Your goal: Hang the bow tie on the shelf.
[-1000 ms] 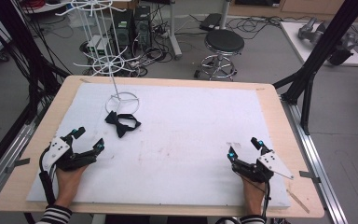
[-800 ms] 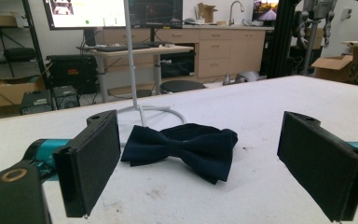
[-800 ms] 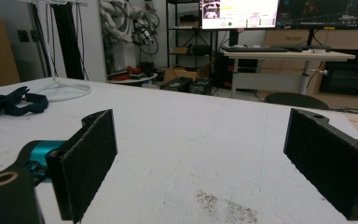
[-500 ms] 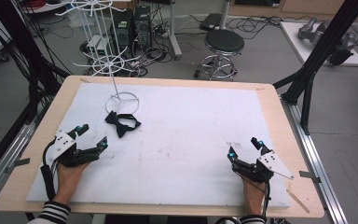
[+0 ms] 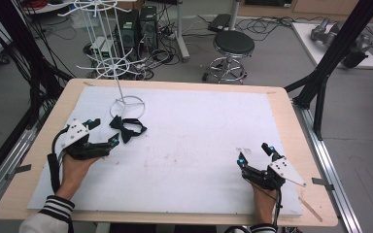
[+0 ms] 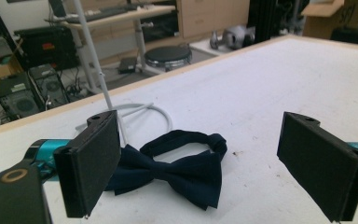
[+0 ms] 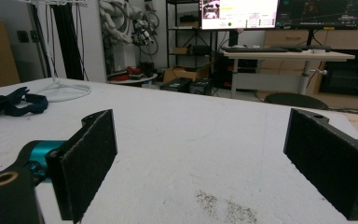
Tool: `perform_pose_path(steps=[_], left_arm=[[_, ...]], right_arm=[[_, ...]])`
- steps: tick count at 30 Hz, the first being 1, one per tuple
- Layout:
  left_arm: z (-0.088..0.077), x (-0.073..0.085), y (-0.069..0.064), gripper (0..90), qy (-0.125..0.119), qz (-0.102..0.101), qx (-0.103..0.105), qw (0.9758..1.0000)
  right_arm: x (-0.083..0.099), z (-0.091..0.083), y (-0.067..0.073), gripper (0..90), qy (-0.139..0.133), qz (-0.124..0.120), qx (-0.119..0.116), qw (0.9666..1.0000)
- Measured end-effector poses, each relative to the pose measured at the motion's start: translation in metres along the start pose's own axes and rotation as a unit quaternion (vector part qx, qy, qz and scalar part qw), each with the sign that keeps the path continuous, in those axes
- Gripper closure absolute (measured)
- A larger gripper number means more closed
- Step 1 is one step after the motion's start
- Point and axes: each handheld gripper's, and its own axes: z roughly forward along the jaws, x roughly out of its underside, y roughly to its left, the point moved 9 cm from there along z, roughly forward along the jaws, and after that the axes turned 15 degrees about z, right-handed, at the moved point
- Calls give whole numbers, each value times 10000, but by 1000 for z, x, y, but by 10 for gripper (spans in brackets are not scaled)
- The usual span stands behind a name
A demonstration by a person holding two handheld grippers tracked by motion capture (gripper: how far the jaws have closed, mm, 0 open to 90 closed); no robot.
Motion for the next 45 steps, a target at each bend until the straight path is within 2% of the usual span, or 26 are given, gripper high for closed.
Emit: perform_pose_path(steps=[5, 7, 9, 10, 13, 17, 19, 20, 23, 24, 26, 31, 33, 35, 36, 41, 43, 45], left_arm=[[13, -13, -1, 140, 195, 89, 177, 9996], [20, -16, -4, 142, 339, 192, 282, 9988], [23, -17, -5, 143, 399, 213, 302, 9985], [27, -17, -7, 149, 523, 312, 313, 9977], [32, -18, -9, 155, 576, 350, 341, 9971], [42, -18, -14, 157, 785, 412, 470, 9950], [49, -18, -16, 158, 975, 491, 561, 9924], [49, -18, -16, 164, 975, 491, 561, 9924], [56, -18, -19, 190, 1131, 577, 627, 9899], [59, -17, -19, 190, 1210, 643, 648, 9884], [64, -17, -21, 190, 1338, 651, 723, 9862], [75, -13, -26, 211, 1683, 762, 913, 9785], [78, -11, -26, 234, 1767, 791, 917, 9768], [81, -8, -28, 240, 1941, 824, 996, 9724], [82, -7, -29, 241, 1972, 827, 1018, 9715], [91, -2, -26, 251, 2409, 903, 1204, 9588], [94, -2, -25, 253, 2530, 905, 1265, 9549], [97, -2, -25, 254, 2597, 879, 1285, 9530]], right_arm=[[0, 0, 0, 86, -6, -38, -8, 10000], [0, 0, 0, 86, -7, -39, -5, 10000], [0, 0, 0, 86, -8, -37, 2, 10000], [0, 0, 0, 86, -6, -7, 8, 10000], [0, 0, 0, 86, -7, -14, 5, 10000], [-1, 0, 0, 86, -25, -17, 6, 10000], [-1, 0, -1, 86, -32, -27, 10, 10000], [-1, 0, -1, 86, -32, -27, 10, 10000], [-1, 0, -1, 86, -33, -22, 17, 10000], [-1, 0, -1, 86, -33, -22, 17, 10000], [-1, 0, -1, 86, -33, -19, 20, 10000], [-1, 0, -1, 86, -37, -15, 6, 10000], [-1, 0, -1, 86, -43, -17, 5, 10000], [-1, 0, -1, 86, -43, -17, 5, 10000], [-1, 0, -1, 86, -50, -27, 5, 10000], [-1, 0, -1, 86, -41, -5, 11, 10000], [-1, 0, -1, 86, -42, 4, 10, 10000], [-1, 0, -1, 86, -40, 8, 8, 10000]])
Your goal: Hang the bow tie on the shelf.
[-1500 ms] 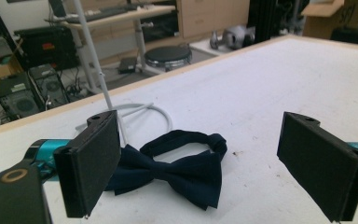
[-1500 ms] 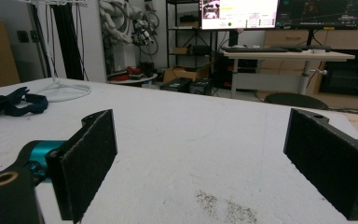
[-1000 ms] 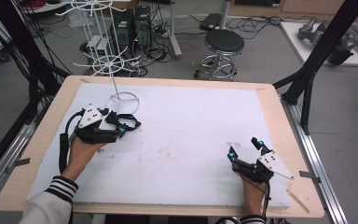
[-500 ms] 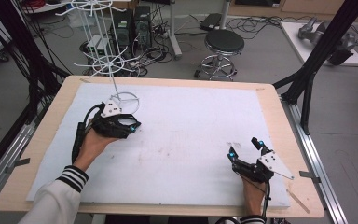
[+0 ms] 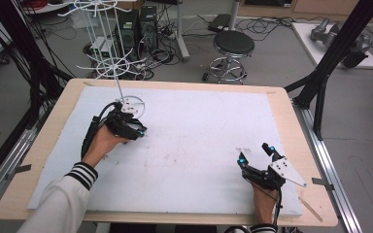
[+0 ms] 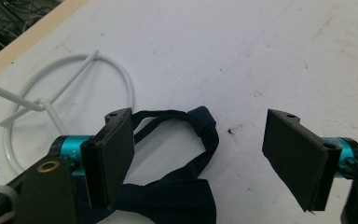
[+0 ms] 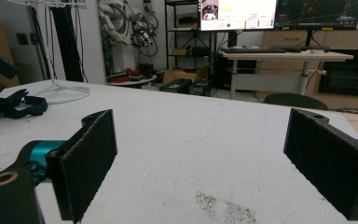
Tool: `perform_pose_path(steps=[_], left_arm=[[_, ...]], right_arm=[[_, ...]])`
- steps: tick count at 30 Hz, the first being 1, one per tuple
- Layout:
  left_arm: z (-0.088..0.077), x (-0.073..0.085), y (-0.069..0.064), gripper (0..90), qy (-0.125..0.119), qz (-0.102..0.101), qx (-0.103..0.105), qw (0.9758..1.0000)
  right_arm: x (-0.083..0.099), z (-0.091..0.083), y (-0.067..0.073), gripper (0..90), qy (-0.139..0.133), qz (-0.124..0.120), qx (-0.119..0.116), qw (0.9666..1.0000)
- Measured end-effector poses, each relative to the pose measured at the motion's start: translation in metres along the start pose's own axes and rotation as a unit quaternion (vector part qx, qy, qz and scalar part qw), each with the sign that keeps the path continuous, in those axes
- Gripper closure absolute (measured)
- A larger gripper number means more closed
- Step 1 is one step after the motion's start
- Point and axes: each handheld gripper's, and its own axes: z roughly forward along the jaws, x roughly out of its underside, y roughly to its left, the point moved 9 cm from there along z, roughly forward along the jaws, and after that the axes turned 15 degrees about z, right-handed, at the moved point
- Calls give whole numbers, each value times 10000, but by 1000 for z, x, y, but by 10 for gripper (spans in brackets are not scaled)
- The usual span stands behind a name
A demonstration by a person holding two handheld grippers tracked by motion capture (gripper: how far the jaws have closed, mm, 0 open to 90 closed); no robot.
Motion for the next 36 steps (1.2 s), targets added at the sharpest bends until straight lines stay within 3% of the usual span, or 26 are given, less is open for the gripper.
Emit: perform_pose_path(steps=[7, 16, 36], left_arm=[[8, 0, -3, 295, 252, 77, 173, 9995], [20, 5, -9, 349, 622, 170, 560, 9963], [35, 11, -9, 529, 1158, -107, 722, 9906]], right_arm=[[0, 0, 0, 86, -2, 21, -3, 10000], [0, 0, 0, 86, -3, 24, -6, 10000], [-1, 0, -1, 86, -30, 24, 2, 10000]])
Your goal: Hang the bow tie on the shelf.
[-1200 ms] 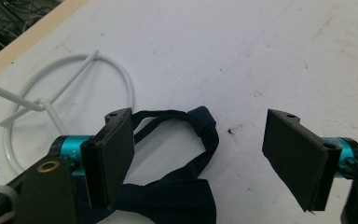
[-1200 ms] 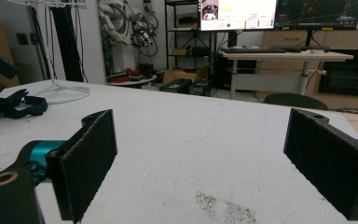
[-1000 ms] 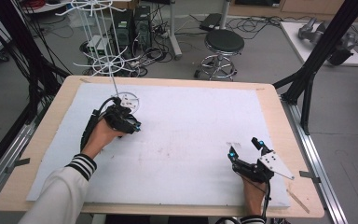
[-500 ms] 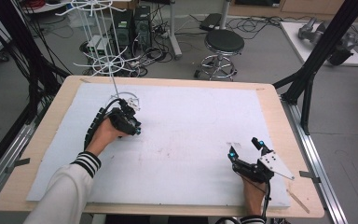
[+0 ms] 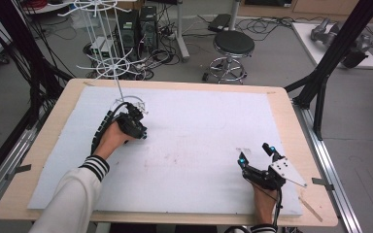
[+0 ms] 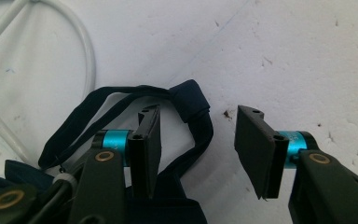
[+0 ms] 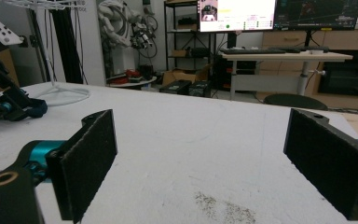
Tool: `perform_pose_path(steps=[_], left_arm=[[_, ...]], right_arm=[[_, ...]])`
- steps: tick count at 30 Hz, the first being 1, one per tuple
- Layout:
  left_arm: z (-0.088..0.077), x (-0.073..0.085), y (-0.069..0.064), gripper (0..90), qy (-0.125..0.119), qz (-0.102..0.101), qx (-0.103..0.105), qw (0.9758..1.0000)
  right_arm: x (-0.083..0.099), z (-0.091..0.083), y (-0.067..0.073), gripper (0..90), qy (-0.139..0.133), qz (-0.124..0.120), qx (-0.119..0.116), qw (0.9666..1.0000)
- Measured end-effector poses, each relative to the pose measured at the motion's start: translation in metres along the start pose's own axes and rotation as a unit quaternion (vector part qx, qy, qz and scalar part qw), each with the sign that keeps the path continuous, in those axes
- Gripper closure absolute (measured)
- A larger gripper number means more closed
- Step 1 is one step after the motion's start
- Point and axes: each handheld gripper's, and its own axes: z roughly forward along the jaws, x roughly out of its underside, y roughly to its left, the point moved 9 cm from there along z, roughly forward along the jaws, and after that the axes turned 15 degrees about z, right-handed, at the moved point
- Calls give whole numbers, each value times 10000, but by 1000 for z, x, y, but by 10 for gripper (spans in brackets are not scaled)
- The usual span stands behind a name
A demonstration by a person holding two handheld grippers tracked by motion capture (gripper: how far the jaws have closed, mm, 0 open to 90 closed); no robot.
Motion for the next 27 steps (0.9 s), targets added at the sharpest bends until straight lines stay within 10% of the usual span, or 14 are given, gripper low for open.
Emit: perform_pose_path(steps=[27], left_arm=[[6, 2, -1, 797, 414, -256, 29, 9988]], right_arm=[[0, 0, 0, 86, -7, -29, -2, 10000]])
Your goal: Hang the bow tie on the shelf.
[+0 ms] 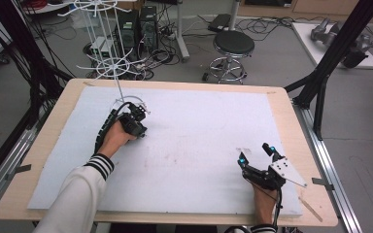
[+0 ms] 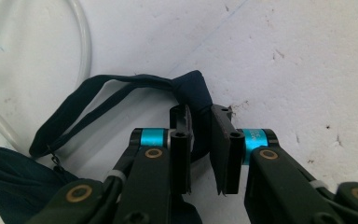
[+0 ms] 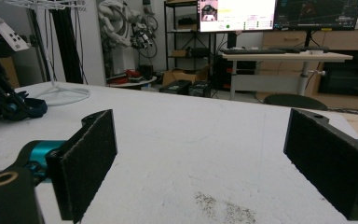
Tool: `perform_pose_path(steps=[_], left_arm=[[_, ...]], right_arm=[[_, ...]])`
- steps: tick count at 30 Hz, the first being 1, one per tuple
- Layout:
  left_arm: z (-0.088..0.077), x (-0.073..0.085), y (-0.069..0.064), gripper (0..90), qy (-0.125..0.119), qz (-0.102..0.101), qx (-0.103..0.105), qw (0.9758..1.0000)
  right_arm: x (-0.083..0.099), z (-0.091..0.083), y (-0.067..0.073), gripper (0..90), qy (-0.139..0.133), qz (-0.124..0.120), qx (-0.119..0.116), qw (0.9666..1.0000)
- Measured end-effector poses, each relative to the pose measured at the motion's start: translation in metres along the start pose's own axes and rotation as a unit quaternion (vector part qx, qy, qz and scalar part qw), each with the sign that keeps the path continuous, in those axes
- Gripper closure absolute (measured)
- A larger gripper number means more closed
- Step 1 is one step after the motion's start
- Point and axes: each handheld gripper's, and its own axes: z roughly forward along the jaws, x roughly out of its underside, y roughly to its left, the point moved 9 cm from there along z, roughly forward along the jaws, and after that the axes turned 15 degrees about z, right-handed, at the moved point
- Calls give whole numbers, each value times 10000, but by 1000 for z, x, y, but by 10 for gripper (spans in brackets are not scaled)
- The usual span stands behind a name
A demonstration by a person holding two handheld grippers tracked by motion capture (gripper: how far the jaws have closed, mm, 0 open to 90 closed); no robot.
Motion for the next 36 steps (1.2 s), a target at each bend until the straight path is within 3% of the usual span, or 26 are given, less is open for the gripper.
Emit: perform_pose_path(steps=[9, 20, 21, 24, 30, 34, 35, 36], left_arm=[[-1, 3, 1, 866, -55, -3, -26, 10000], [-16, 1, 5, 871, -668, -107, -121, 9976], [-20, 0, 5, 871, -851, -157, -139, 9961], [-25, -1, 5, 871, -1045, -157, -83, 9944], [-42, -5, 3, 870, -1579, -158, -44, 9873], [-55, -7, 5, 870, -1963, -240, -85, 9802], [-61, -7, 7, 870, -2103, -282, -109, 9772], [-61, -7, 7, 870, -2103, -282, -109, 9772]], right_arm=[[0, 0, 0, 86, -18, 3, -6, 10000], [0, 0, 0, 86, -21, 3, -3, 10000], [0, 0, 0, 86, -21, 4, -3, 10000], [0, 0, 0, 86, -21, 4, -2, 10000], [0, 0, 0, 86, -15, 7, -1, 10000], [0, 0, 0, 86, -19, -7, 0, 10000], [0, 0, 0, 86, -25, -1, 1, 10000], [0, 0, 0, 86, -25, -1, 1, 10000]])
